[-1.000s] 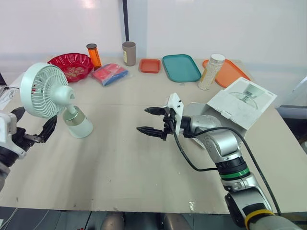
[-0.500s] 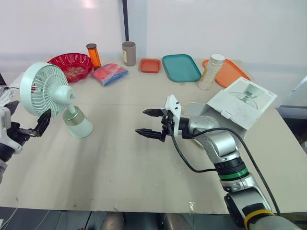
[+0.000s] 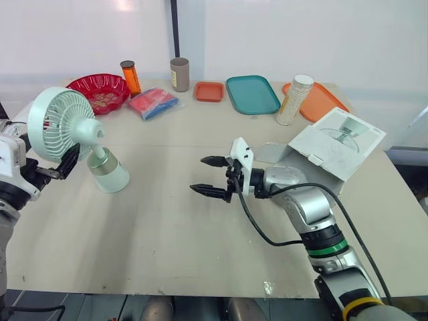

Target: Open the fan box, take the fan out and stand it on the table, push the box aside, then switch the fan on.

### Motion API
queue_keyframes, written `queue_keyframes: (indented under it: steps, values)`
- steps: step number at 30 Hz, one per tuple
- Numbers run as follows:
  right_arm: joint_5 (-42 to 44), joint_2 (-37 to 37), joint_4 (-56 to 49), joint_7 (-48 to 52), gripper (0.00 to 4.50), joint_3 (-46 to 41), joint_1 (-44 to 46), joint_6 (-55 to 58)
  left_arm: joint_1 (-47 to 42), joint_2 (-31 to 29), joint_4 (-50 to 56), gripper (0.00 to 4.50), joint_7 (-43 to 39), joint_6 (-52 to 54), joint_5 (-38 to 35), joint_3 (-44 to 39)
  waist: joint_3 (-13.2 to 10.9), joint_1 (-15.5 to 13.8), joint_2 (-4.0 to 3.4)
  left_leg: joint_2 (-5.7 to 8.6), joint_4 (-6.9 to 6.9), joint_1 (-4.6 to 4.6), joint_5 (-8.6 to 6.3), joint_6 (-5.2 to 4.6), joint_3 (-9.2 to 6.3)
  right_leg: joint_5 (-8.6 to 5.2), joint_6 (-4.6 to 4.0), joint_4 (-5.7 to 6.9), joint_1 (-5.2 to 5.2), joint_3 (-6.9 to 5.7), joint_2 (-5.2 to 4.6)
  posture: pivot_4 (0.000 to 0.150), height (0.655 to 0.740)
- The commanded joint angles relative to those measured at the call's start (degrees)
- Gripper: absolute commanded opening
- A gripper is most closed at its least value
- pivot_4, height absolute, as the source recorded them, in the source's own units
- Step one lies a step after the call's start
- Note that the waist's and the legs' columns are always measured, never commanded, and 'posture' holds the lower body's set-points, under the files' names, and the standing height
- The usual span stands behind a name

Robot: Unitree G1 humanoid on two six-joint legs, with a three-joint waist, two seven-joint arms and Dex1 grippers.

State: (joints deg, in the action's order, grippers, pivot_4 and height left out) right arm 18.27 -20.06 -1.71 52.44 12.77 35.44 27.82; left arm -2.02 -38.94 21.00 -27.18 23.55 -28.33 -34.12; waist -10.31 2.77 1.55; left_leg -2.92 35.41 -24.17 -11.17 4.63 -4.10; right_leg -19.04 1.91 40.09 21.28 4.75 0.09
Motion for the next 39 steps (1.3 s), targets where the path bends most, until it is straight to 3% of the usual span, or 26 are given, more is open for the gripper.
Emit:
queue_keyframes:
  steps: [1, 3, 5, 7, 21, 29, 39]
  values:
    - [0.58, -0.22, -3.29, -0.21, 4.50, -0.63, 0.13, 0.02, -1.03, -0.54, -0.14, 3.77, -0.35, -1.34, -0.33, -0.93, 0.00, -0.01, 0.00, 0.00, 0.00, 0.00, 0.00, 0.00, 0.00, 0.00, 0.00, 0.00, 0.00, 0.00, 0.00, 0.150, 0.7400]
    - [0.49, -0.17, -3.40, -0.44, 4.50, -0.53, 0.12, 0.29, -1.72, -0.20, -0.41, 3.21, -0.30, -1.73, -0.31, -0.56, 0.00, -0.04, 0.01, 0.00, 0.01, 0.00, 0.00, 0.01, 0.00, 0.00, 0.00, 0.00, -0.01, 0.00, 0.00, 0.150, 0.7400]
    - [0.47, 0.07, -3.41, -0.75, 4.50, -0.54, 0.31, 0.49, -2.30, 0.35, -0.14, 2.31, 0.09, -1.38, -1.01, -0.49, 0.01, -0.04, 0.01, 0.00, 0.01, 0.00, 0.01, 0.01, -0.01, 0.00, 0.00, 0.00, -0.01, -0.01, -0.01, 0.150, 0.7400]
    - [0.45, 0.37, -3.14, -1.04, 4.50, -0.58, 0.66, 0.60, -2.28, 0.44, 0.45, 1.94, -0.17, -1.10, -1.57, -0.27, 0.00, -0.04, 0.01, 0.01, 0.01, 0.00, 0.01, 0.01, -0.01, 0.00, 0.00, 0.00, -0.01, -0.01, -0.01, 0.150, 0.7400]
    - [-0.33, 11.34, 0.27, -11.91, 4.50, -0.01, 10.61, 7.93, -8.75, 2.20, 10.89, 1.94, 5.26, 6.82, -7.83, 6.27, -0.02, -0.04, 0.08, 0.01, 0.01, -0.08, 0.03, 0.06, -0.08, 0.00, 0.00, 0.02, 0.03, -0.06, -0.01, 0.150, 0.7400]
    - [-2.07, 16.82, 2.92, -17.64, 4.50, 0.50, 12.72, 11.35, -12.12, 5.90, 13.33, 1.94, 8.30, 8.71, -5.34, 16.68, -0.01, -0.04, 0.10, 0.04, 0.01, -0.09, 0.05, 0.08, -0.08, 0.00, -0.01, 0.04, 0.04, -0.08, -0.03, 0.150, 0.7400]
    - [-4.84, 18.91, 7.50, -22.47, 4.50, -0.33, 13.48, 11.15, -13.97, 7.23, 12.05, 1.94, 8.84, 9.05, -5.31, 18.28, -0.01, -0.03, 0.09, 0.04, 0.01, -0.08, 0.06, 0.09, -0.09, 0.01, -0.02, 0.06, 0.06, -0.08, -0.02, 0.150, 0.7400]
